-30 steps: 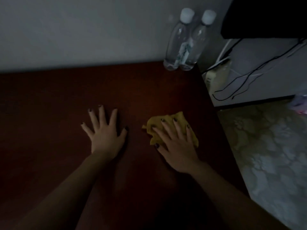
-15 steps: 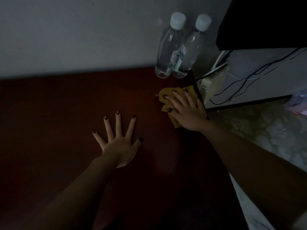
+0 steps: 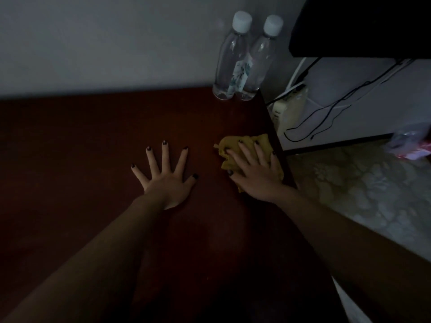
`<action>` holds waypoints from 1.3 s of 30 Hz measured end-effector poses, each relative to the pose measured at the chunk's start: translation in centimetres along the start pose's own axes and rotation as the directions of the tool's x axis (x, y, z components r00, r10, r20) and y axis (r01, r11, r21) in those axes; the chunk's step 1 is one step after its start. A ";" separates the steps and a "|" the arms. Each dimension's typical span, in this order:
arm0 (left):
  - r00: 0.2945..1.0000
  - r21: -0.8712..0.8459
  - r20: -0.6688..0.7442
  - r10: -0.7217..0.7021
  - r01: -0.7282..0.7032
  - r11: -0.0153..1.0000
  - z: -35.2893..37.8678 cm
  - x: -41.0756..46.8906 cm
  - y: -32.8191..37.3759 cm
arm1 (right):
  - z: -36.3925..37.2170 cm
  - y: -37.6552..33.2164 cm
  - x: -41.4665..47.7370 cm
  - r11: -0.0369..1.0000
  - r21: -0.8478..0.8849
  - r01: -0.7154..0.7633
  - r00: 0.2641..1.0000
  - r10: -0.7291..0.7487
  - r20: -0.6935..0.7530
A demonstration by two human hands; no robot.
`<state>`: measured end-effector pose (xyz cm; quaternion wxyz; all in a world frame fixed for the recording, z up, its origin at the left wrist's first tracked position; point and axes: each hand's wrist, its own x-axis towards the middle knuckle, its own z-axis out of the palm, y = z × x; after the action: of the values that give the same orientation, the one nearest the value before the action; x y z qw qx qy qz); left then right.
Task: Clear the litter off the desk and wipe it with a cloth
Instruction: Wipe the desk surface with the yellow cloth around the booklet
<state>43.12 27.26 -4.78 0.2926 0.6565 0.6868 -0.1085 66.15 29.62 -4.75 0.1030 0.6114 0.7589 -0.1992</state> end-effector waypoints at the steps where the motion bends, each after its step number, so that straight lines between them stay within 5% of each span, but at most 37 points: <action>1: 1.000 0.002 0.004 -0.005 0.005 1.000 -0.2 -0.1 0.1 | 0.8 -0.2 -1.7 1.000 -0.022 0.018 1.000 -0.018 -0.012; 7: 0.999 0.000 0.036 -0.009 0.009 1.000 -0.5 0.0 0.2 | 5.4 -1.0 -9.8 0.991 -0.059 0.124 0.990 -0.127 -0.067; 12: 0.999 0.008 0.048 -0.017 0.017 1.000 -0.4 0.5 0.0 | 4.1 0.2 -7.6 0.986 -0.059 0.157 0.985 -0.161 -0.068; 23: 0.999 0.001 0.038 -0.016 0.016 1.000 0.2 0.5 -0.3 | -3.7 3.3 7.3 0.999 0.020 -0.050 0.999 0.050 -0.006; 33: 0.999 0.001 -0.033 0.008 -0.008 1.000 0.2 0.3 -0.2 | -3.3 1.1 4.3 0.987 0.070 -0.147 0.986 0.141 0.084; 39: 0.994 -0.095 -0.087 0.063 -0.071 0.993 -0.4 -0.3 -0.7 | 0.7 -0.3 -4.0 0.994 -0.079 0.072 0.989 -0.061 0.133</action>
<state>42.33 27.12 -4.47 0.2989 0.6680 0.6805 -0.0373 66.71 25.71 -3.70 0.1712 0.5665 0.7783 -0.2099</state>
